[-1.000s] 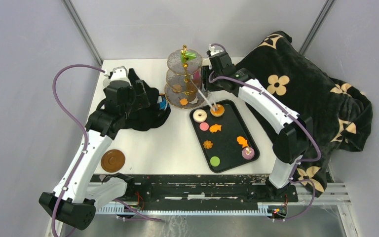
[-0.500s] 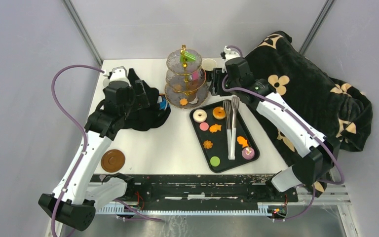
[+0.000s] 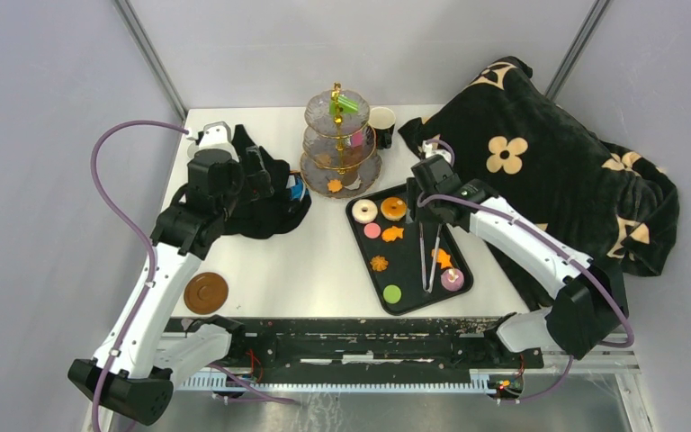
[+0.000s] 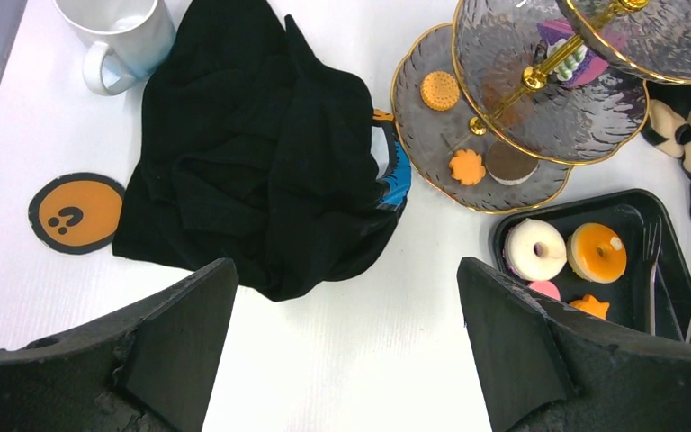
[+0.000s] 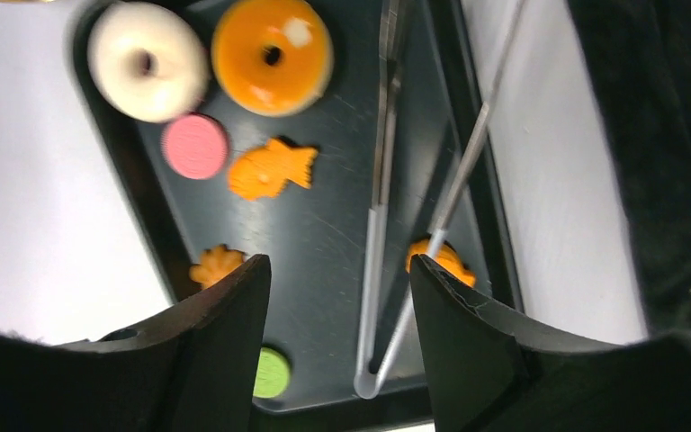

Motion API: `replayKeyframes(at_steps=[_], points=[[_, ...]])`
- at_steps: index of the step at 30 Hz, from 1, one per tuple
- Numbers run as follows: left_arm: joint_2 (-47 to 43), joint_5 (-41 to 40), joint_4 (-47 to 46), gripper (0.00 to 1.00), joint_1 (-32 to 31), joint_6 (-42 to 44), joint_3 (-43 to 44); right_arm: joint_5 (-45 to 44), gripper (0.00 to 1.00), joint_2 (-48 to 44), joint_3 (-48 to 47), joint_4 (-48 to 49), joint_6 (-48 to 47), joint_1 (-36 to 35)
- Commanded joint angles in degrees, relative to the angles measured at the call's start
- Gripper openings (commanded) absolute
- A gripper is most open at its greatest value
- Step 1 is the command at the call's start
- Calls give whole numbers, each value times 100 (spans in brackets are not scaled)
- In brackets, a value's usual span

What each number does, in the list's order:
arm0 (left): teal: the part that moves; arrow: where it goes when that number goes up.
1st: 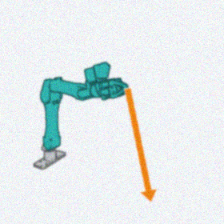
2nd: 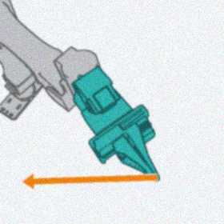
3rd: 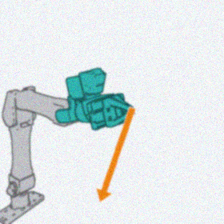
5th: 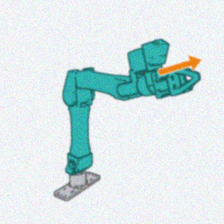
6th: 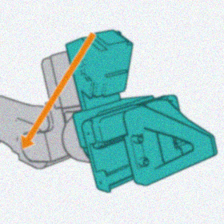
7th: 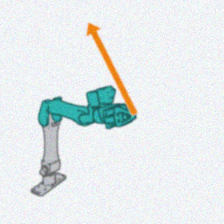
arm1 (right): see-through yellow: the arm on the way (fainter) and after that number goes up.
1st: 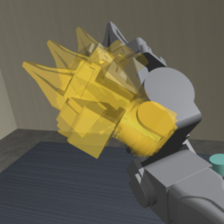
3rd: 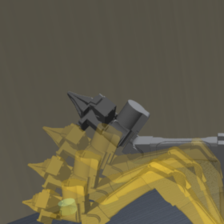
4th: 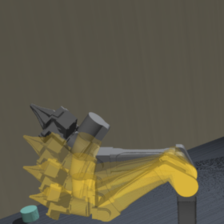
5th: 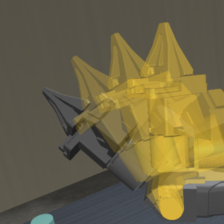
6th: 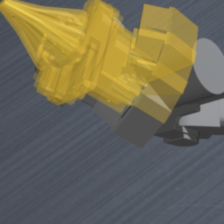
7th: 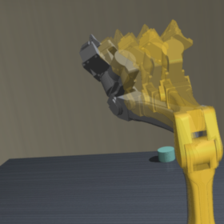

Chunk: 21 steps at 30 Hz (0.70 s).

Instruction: Serve the afternoon tea

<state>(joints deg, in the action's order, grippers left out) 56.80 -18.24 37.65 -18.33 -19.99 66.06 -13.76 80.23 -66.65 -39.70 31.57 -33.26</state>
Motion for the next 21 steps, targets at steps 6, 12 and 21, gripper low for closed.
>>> replayKeyframes(at_steps=[6, 12, 21], points=[[-174, 232, -84, 99, 30, -189, 4, -759, 66, -106, 751, 21, 170, 220], [-216, 262, -82, 99, 27, -240, -53, -762, 58, 297, 936, 266, 242, 493], [-144, 233, -90, 99, 31, -230, -88, -482, 40, 1113, 939, 672, 305, 596]])
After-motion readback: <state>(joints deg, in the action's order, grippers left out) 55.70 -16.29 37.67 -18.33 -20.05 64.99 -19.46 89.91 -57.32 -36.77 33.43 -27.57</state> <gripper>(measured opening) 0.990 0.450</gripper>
